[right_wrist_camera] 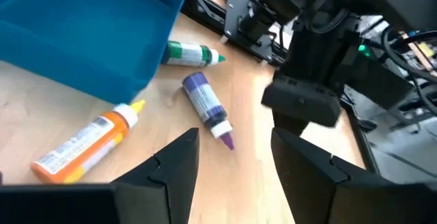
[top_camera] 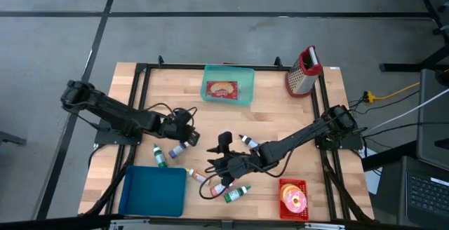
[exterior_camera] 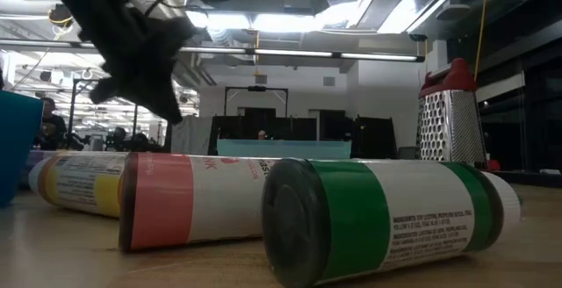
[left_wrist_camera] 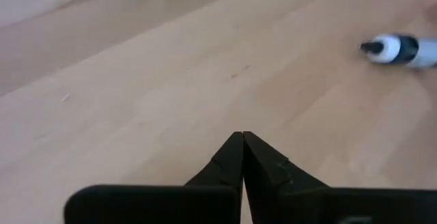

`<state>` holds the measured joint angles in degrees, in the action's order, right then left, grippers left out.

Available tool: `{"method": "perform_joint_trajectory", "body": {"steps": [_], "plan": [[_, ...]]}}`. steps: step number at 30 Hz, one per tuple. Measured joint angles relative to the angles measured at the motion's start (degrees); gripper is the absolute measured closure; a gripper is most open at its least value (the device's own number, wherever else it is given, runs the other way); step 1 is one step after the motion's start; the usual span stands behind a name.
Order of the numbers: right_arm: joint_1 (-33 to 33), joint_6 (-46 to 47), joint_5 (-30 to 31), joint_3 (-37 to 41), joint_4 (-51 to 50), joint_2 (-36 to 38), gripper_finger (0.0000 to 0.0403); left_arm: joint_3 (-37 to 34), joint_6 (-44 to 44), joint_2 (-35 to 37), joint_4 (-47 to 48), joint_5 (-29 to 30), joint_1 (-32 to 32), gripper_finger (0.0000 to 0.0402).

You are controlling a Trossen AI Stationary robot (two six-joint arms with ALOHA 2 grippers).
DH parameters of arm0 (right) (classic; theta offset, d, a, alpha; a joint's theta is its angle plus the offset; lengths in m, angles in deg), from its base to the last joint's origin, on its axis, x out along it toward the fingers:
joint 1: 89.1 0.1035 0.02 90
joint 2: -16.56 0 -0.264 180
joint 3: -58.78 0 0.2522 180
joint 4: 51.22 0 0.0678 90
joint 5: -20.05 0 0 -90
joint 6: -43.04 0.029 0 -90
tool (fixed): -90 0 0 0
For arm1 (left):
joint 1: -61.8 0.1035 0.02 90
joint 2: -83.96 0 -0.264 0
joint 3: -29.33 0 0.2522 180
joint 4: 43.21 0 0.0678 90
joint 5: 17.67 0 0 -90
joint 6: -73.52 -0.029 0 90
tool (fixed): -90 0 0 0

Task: Pick & Place Food Item
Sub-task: Put the purple food coloring bottle into the dark blue bin

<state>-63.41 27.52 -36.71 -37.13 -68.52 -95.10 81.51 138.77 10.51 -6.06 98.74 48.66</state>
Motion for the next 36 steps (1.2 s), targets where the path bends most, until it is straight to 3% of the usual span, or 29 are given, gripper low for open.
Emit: {"method": "perform_joint_trajectory", "body": {"steps": [4,10,18,23,36], "plan": [[-0.6,-0.2,-2.0,0.0,0.5,0.0,0.0217,0.0,0.5,2.7,6.5,-4.9,0.0,0.0367],[-0.9,-0.2,-2.9,0.0,0.9,0.0,0.0217,0.0,-2.1,0.4,9.4,-13.6,0.0,0.0275],[-1.3,-0.6,-2.9,0.0,1.5,0.0,0.0217,0.1,-3.0,-3.3,7.5,-17.0,-0.3,0.0169],[-2.0,-0.5,-4.6,0.0,1.8,0.0,0.0217,0.1,-2.6,-4.8,8.0,-21.9,0.3,0.0156],[-2.7,-0.1,-7.4,0.0,1.8,0.0,0.0218,0.1,-7.3,-8.2,6.8,-24.4,2.2,0.0158]]}}
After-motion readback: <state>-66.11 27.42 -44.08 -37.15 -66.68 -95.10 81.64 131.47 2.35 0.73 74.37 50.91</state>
